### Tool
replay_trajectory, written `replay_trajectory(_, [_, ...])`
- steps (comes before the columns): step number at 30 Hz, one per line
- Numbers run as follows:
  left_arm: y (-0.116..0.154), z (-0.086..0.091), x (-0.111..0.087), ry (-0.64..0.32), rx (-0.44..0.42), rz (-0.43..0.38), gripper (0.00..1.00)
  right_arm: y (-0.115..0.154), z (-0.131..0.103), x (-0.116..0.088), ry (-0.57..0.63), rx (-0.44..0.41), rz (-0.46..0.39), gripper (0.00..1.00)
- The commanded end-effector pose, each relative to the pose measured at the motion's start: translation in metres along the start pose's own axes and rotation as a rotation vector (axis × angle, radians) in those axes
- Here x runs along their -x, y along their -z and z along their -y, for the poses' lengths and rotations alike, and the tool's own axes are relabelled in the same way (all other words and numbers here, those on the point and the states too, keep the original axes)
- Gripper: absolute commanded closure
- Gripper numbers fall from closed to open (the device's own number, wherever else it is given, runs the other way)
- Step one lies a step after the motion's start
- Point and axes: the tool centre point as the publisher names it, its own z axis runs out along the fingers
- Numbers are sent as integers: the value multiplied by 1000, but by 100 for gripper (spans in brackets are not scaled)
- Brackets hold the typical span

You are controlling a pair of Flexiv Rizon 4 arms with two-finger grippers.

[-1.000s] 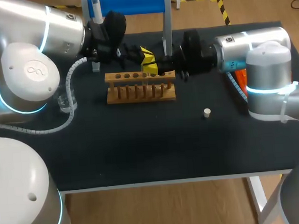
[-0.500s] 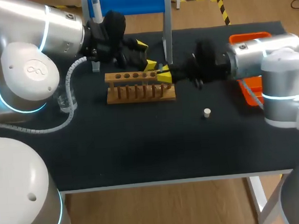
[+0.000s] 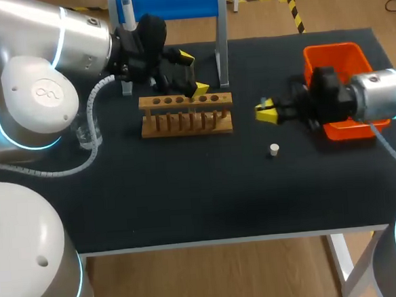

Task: Invert the test tube, pick up the pipette, mount the tip to pipette, aspirate from beaker and dispense into the tube, eject the tip, return the pipette, and cap with the stopper.

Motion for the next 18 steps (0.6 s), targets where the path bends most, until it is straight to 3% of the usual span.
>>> replay_trajectory(1, [0, 1, 0, 1, 5, -2, 0, 45, 4, -15, -1, 7, 31, 100])
replay_trajectory(9, [0, 1, 0, 1, 5, -2, 0, 73, 16, -14, -18, 5, 69, 100])
replay_trajectory(18, [0, 1, 0, 1, 5, -2, 0, 85, 26, -16, -32, -4, 59, 100])
